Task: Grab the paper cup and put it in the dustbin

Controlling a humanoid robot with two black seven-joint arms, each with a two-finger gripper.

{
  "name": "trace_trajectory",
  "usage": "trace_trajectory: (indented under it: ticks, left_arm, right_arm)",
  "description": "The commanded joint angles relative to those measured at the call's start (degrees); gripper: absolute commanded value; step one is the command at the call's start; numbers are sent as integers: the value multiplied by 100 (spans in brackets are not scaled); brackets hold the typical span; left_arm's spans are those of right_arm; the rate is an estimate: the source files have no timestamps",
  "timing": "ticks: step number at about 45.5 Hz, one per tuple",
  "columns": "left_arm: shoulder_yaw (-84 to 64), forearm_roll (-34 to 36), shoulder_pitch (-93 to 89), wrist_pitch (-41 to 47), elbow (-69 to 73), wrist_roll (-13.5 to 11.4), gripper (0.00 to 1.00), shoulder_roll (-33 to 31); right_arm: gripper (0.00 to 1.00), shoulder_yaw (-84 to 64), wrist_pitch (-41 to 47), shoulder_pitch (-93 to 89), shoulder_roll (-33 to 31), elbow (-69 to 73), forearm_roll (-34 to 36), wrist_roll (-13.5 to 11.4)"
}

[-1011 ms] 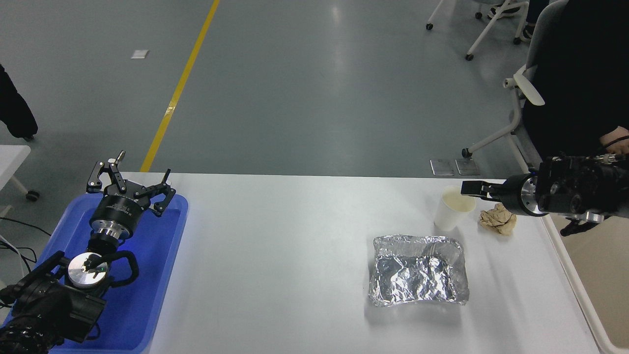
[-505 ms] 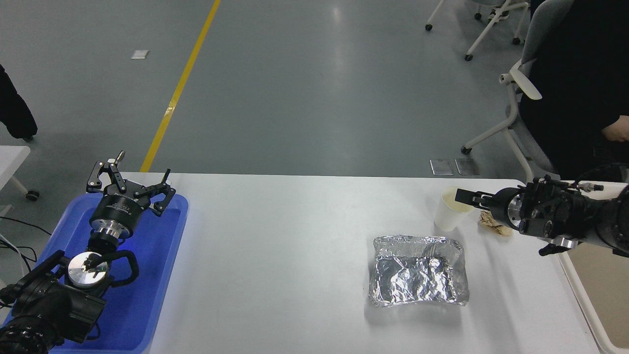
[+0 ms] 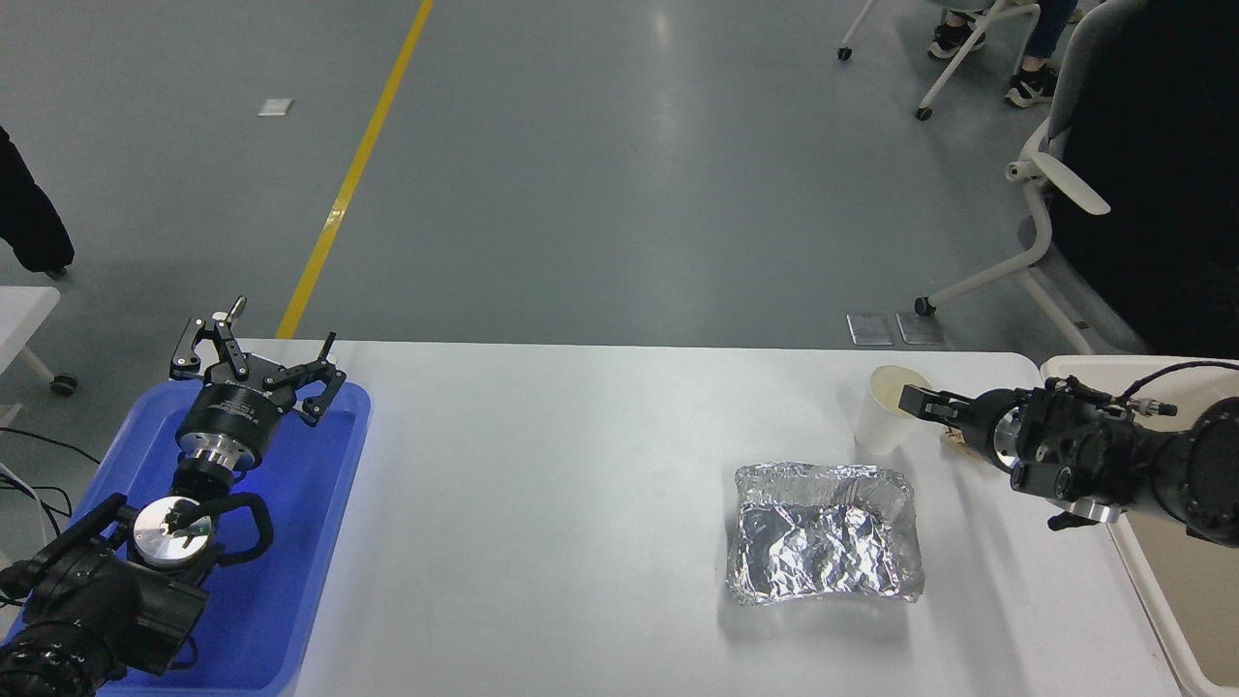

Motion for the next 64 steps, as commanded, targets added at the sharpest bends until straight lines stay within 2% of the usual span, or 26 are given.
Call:
trace_trajectory:
  ticks: [1, 5, 9, 11, 27, 39, 46, 56, 64]
  left_arm:
    - [-8, 0, 0, 0, 0, 0, 100, 0]
    - [1, 0, 0, 0, 0, 0, 100, 0]
    - [1, 0, 0, 0, 0, 0, 100, 0]
    - [1, 0, 0, -8, 0, 0, 100, 0]
    - [1, 0, 0, 0, 0, 0, 100, 0]
    - [1, 0, 0, 0, 0, 0, 100, 0]
    - [1, 0, 0, 0, 0, 0, 100, 0]
    - [1, 0, 0, -8, 0, 0, 100, 0]
    - [1, 0, 0, 0, 0, 0, 100, 0]
  right_arm:
    - [52, 41, -34, -100, 60, -26, -36, 42]
    - [34, 137, -25, -126, 60, 1, -62, 60]
    - [6, 172, -7, -135, 69, 62, -107, 95]
    - [0, 172, 2, -126, 87, 80, -107, 121]
    - [0, 172, 2, -56, 139, 211, -423, 341]
    - [0, 93, 19, 190, 69, 194, -414, 332]
    - [0, 49, 326, 734, -431, 439, -475, 332]
    - [0, 49, 1266, 2035, -1354, 1450, -1275, 306]
    - [0, -29, 1890, 3037, -1864, 1934, -1477, 288]
